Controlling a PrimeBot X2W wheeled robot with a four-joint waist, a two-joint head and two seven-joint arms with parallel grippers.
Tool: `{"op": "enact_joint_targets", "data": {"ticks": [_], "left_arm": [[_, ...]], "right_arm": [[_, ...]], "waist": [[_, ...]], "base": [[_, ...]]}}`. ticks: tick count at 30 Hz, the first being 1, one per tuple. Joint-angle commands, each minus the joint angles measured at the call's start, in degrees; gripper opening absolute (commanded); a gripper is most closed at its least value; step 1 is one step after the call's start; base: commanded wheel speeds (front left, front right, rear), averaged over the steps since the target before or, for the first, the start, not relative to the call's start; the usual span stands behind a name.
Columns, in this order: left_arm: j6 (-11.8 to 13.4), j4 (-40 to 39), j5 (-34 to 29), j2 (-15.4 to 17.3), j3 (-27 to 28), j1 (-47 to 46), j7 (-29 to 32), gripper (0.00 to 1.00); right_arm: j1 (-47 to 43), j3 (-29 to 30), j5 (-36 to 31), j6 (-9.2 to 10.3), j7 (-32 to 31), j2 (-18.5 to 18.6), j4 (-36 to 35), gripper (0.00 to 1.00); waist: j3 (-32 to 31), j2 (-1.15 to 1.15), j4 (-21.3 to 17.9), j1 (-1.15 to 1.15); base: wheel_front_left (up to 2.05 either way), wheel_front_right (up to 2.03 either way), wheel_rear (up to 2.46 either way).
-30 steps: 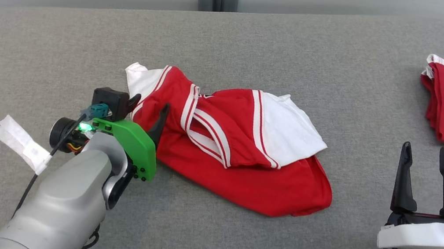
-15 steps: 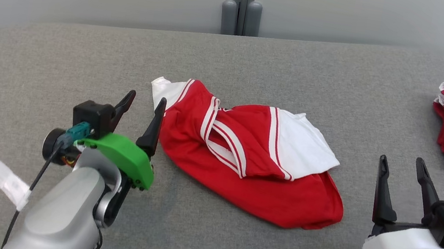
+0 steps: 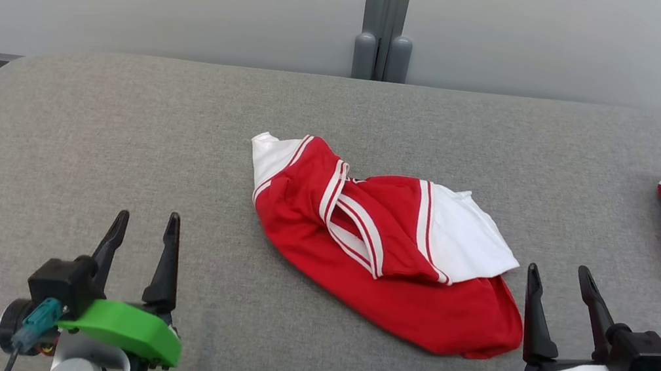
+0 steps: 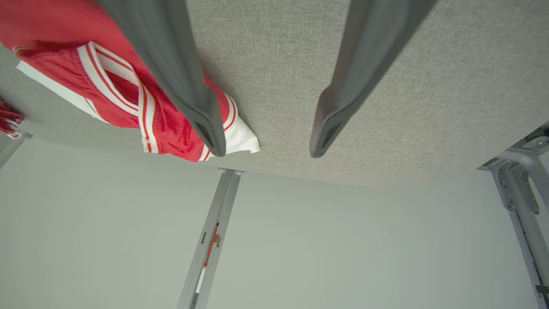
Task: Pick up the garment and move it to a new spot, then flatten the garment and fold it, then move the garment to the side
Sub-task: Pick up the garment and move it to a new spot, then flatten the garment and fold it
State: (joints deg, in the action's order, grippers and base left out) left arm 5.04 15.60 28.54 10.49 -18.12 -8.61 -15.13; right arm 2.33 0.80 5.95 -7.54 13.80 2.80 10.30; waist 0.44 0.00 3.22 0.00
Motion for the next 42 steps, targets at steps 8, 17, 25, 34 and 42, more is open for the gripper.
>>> {"op": "enact_joint_targets", "data": {"ticks": [8,17,25,34,42], "left_arm": [[-0.82,-4.82,-3.16,-2.05,4.38,8.21,0.00,1.00],[-2.16,-4.25,-4.63,-3.67,6.04,10.07,-0.01,1.00],[-3.38,-3.19,-5.52,-4.45,6.86,9.43,-0.01,1.00],[-4.23,-2.92,-6.49,-5.06,7.25,8.43,-0.01,1.00],[-4.99,-2.71,-7.19,-5.63,7.13,7.32,-0.01,1.00]], "right_arm": [[-1.57,-1.35,1.55,0.10,0.95,0.16,1.75,1.00],[-1.66,-1.75,1.40,0.11,1.24,0.17,3.06,1.00],[-1.60,-0.42,0.45,0.11,1.13,0.16,4.37,1.00],[1.21,-1.70,-5.93,0.11,-1.76,0.16,8.52,1.00],[7.90,-3.87,-11.19,0.11,-2.75,0.19,17.54,1.00]], "waist": [[-0.65,0.00,0.86,0.00],[-0.79,0.00,0.77,0.00],[-0.63,0.00,1.01,0.00],[0.76,0.00,2.91,0.00],[2.74,0.00,6.00,0.00]], "base": [[0.00,0.00,0.00],[0.00,0.00,0.00],[0.00,0.00,0.00],[0.00,0.00,0.00],[0.00,0.00,0.00]]}}
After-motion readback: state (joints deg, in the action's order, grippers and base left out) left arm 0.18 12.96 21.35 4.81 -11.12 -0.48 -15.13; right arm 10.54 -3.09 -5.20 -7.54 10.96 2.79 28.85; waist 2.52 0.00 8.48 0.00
